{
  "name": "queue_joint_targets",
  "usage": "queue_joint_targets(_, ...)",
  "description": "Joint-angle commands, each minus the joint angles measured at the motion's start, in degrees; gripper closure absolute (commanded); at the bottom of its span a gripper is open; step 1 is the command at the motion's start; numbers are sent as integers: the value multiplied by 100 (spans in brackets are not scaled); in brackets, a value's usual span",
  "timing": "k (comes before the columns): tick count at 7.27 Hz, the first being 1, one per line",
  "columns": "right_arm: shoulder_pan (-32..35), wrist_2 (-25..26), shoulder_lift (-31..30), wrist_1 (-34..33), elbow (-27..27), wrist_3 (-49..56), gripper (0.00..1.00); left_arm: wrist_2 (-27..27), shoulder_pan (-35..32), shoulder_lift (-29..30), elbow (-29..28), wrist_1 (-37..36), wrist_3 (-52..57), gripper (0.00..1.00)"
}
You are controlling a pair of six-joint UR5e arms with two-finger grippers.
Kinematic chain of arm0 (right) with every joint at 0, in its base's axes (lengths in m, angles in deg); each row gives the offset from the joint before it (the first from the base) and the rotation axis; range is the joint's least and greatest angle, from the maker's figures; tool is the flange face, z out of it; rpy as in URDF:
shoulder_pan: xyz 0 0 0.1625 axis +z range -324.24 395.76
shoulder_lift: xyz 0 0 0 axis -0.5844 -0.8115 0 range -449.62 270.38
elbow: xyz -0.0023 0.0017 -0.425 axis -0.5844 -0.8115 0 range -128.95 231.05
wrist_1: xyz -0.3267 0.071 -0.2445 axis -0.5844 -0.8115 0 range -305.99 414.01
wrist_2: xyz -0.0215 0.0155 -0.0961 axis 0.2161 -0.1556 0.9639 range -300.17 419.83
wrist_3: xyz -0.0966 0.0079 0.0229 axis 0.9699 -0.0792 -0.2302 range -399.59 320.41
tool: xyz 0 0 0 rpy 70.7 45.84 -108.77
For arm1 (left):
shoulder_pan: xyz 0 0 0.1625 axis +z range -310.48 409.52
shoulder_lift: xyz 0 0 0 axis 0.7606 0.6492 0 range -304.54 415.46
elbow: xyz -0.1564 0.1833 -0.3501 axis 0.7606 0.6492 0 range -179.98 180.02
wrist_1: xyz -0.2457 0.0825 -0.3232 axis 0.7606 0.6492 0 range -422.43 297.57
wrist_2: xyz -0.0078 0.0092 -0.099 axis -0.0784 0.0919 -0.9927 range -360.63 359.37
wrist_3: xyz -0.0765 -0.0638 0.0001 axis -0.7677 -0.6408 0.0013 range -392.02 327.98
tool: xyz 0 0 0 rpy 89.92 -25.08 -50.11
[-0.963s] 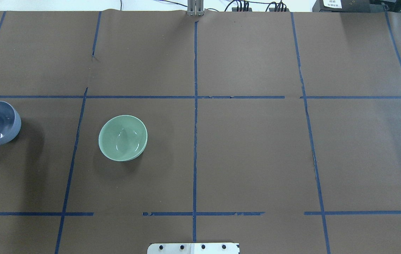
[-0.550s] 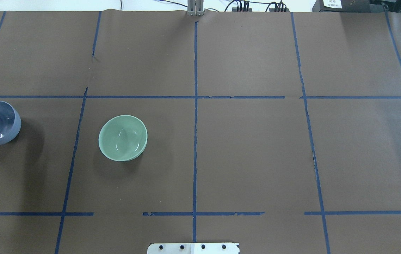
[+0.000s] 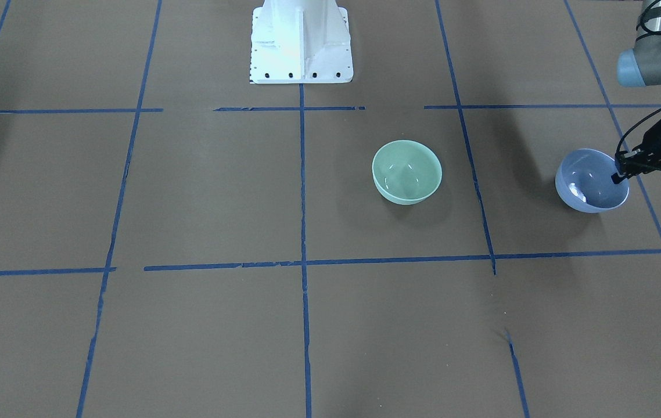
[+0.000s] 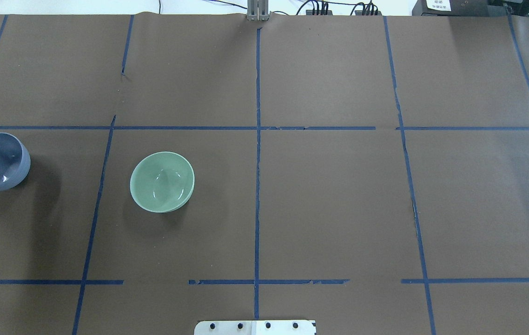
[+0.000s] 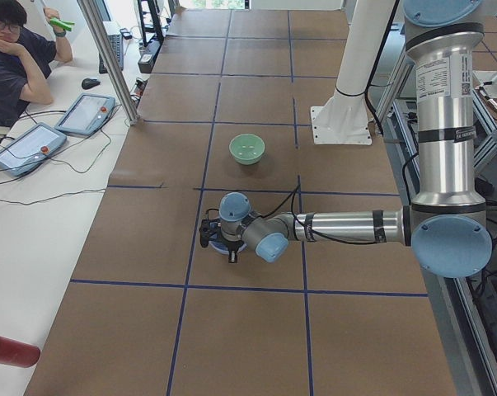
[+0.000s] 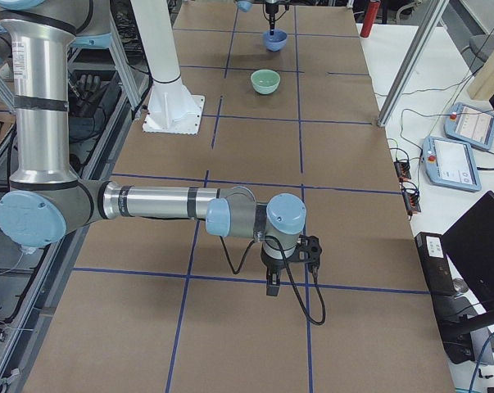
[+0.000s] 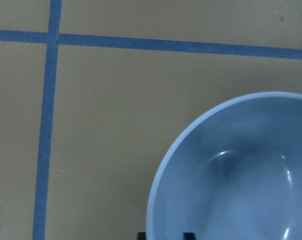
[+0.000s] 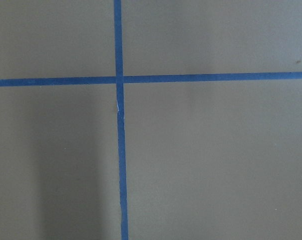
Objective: Stack blue bowl on green bowl
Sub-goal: 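Close the left gripper on the blue bowl's rim, then lift the blue bowl with the left gripper and carry it over the green bowl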
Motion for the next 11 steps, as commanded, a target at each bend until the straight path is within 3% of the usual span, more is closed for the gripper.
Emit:
queue_joint_targets(1,-3,0,-1,0,0,2,0,-13,-8,60,602,-885,0,100)
queue_joint_targets(3,-3,0,7,0,0,2,0,-4,-25,148,2050,-2615,-17,100)
queue_joint_targets(4,-3,0,-1,0,0,2,0,-4,-26,227,2483,-3024,-192,100)
queue_joint_targets(7,-3,0,-1,0,0,2,0,-4,630,1015,2637,-3037,-2033,100)
queue_joint_targets(11,6,0,-1,0,0,2,0,153,1756,2080,2340,-3046,-3794,100)
